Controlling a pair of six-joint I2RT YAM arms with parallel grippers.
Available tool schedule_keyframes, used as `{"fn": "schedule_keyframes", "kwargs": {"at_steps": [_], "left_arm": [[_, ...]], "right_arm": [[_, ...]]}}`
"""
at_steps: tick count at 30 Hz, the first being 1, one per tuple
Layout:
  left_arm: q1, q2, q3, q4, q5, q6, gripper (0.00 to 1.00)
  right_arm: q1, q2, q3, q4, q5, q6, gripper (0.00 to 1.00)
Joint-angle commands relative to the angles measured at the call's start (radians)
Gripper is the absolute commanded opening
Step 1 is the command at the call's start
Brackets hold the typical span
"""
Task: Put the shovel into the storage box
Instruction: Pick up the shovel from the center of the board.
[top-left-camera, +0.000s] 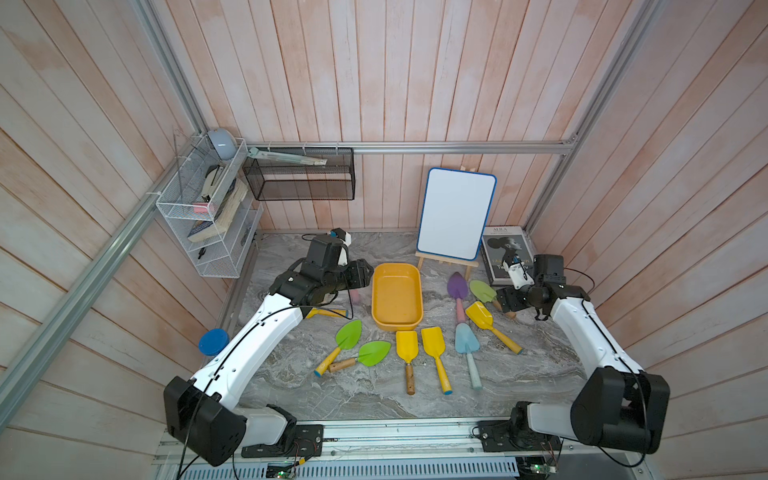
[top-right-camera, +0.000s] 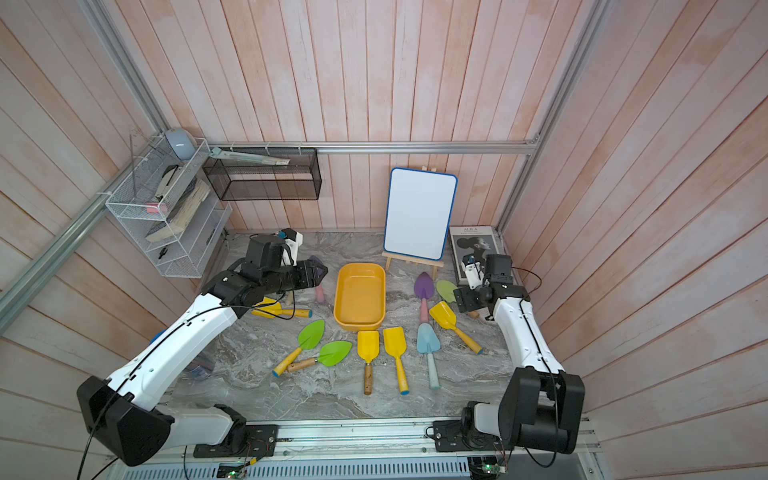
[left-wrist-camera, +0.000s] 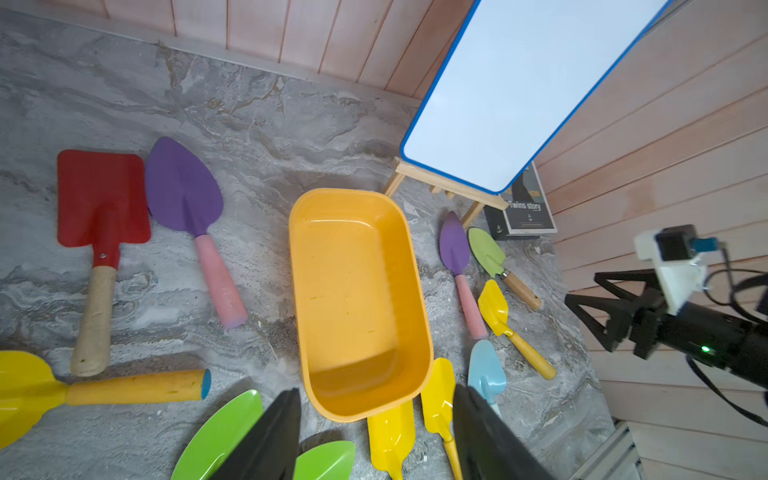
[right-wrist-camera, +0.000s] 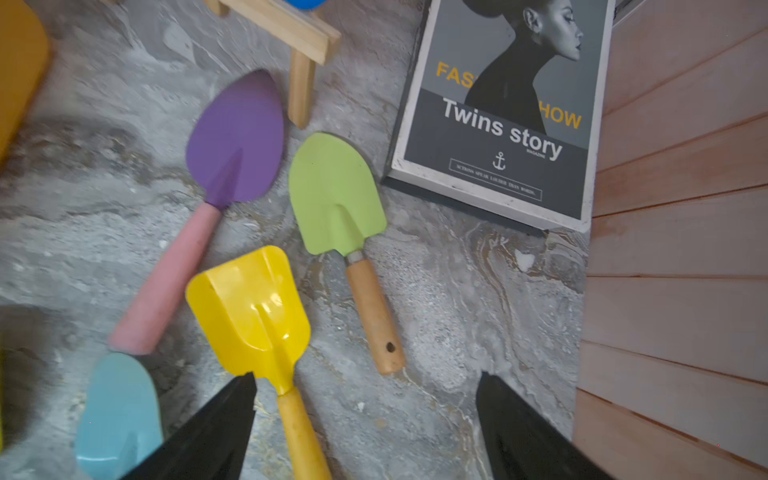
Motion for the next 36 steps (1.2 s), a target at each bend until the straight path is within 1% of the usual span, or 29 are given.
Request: {"fn": "schedule_keyframes", "kwargs": {"at_steps": [1,7,16,19,23,34,36], "left_arm": [[-0.002,-0.047,-0.033,0.136,0.083,0.004,0.63],[-0.002,-0.087,-0.067,0.151,0.099,0.017,0.63],[-0.003,-0.084,-0.091,0.185,0.094,0.002,0.63],[-0.003,-0.072,-0.089,0.188,0.092,-0.002,0.63],[-0.003,-0.056,-0.082,0.186,0.086,-0.002,0.63],[-0.002,-0.033,-0.066,0.177,0.074,0.003,0.63],[-0.002,-0.028,-0.059,0.172,0.074,0.005,0.63]], "right_arm": [[-0.011,0.072,0.04,-0.091,0.034,-0.138,0.87],[-0.011,0.199,0.051,-0.078,0.034,-0.149,0.82],[-0.015,0.299,0.084,-0.033,0.075,-0.156,0.76],[-0.016,0.325,0.08,-0.009,0.078,-0.153,0.72],[-0.017,0.358,0.074,0.016,0.074,-0.148,0.64],[-0.017,0.422,0.055,0.058,0.027,-0.131,0.47],[-0.017,0.43,0.049,0.061,0.016,-0.128,0.46]]}}
